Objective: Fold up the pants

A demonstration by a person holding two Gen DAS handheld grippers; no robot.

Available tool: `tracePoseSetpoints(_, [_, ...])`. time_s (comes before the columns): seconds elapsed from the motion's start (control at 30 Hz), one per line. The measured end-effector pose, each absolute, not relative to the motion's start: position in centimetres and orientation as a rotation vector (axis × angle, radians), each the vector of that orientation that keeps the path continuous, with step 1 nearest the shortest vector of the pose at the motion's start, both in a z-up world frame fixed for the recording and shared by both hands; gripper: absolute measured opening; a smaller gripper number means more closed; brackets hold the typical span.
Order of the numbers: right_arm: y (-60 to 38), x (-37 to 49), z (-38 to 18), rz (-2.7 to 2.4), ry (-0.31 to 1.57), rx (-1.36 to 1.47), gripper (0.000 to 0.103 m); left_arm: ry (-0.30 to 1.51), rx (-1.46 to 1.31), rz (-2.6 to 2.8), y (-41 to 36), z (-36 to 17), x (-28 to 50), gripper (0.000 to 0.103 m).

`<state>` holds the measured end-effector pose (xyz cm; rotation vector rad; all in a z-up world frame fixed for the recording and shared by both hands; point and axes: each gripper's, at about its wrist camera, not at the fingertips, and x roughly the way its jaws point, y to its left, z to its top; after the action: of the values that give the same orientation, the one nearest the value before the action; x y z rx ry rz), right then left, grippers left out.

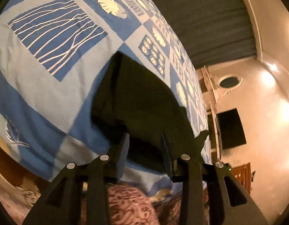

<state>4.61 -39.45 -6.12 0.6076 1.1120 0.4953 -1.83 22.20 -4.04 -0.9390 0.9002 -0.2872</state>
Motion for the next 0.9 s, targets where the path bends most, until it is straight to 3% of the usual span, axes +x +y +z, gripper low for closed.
tracePoseSetpoints(0.17, [-39.9,4.4,-6.8,0.475,1.111,0.662,0.069,0.884,-1.004,-0.244,20.8,-4.7,-1.0,0.036])
tracePoseSetpoints(0.33, [-39.3,4.0,-6.4,0.473,1.103,0.647,0.076,0.877,-1.041,-0.15,19.9,-5.0,-1.1,0.036])
tracePoseSetpoints(0.67, [-40.5,4.2,-6.7,0.467,1.095,0.736,0.076,0.885,-1.111,-0.004,19.7,-6.1,-2.5,0.036])
tracePoseSetpoints(0.7, [-40.4,4.2,-6.7,0.466,1.095,0.735,0.076,0.877,-1.127,-0.001,19.7,-6.3,-2.2,0.037])
tracePoseSetpoints(0.77, [-40.4,4.1,-6.7,0.465,1.095,0.733,0.076,0.882,-1.119,0.0,19.4,-6.3,-1.4,0.05])
tracePoseSetpoints(0.9, [-40.7,4.0,-6.7,0.462,1.087,0.759,0.077,0.911,-1.118,0.057,19.0,-7.0,-1.0,0.05])
